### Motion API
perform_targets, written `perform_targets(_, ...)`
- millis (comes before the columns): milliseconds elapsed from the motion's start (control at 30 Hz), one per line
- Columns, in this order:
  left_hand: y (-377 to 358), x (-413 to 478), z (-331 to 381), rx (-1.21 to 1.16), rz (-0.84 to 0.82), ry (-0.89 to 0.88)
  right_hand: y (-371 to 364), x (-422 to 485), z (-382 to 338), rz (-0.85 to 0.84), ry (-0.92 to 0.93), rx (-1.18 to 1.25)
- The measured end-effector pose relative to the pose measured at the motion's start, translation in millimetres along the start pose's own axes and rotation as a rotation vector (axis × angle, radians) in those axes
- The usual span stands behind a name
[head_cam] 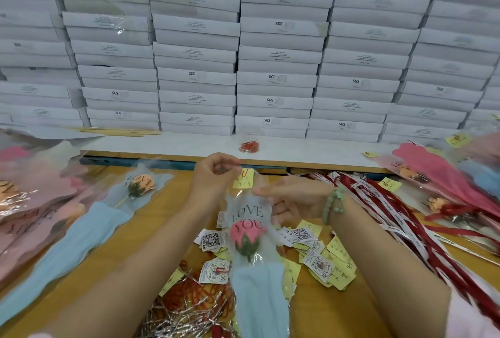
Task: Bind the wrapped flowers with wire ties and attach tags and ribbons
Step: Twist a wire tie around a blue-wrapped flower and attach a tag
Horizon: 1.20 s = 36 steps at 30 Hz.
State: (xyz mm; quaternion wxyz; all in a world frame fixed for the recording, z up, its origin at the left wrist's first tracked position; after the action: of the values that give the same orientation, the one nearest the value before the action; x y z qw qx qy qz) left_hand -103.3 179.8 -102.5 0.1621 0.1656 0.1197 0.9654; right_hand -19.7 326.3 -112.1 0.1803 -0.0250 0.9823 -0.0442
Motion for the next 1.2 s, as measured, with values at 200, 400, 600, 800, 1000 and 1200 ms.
perform_targets(200, -5, 1, -4, 0.129, -0.025, -0.036, 0, 1, 2, 0.044, 0.021, 0.04)
perform_targets(400, -8, 4, -9, 0.095, -0.045, 0.021, 3, 3, 1, 0.07, 0.052, 0.089)
perform_targets(600, -3, 4, -15, 0.018, -0.03, 0.098, 13, 3, -2, 0.183, 0.102, 0.208)
perform_targets(800, -8, 0, -10, -0.005, -0.095, 0.091, 26, -3, -22, 0.229, 0.088, 0.317)
perform_targets(1000, -7, -2, -10, 0.016, -0.098, 0.081, 61, -38, -59, 0.287, 0.112, 0.329)
perform_targets(1200, -7, -1, -12, 0.026, -0.105, 0.099, 136, -103, -79, 0.565, 0.146, 0.255)
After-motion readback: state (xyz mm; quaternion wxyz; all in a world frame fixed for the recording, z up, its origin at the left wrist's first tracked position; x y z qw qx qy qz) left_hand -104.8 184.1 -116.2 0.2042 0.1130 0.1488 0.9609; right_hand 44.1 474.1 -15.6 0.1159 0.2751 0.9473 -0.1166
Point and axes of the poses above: each hand's wrist, its own x-axis towards the middle knuckle, its own y-axis out of the back of the hand, z = x × y, the point moved 4 cm from there along x, towards the middle knuckle, and after that the axes turned 13 degrees about x, right-handed, at the moved point
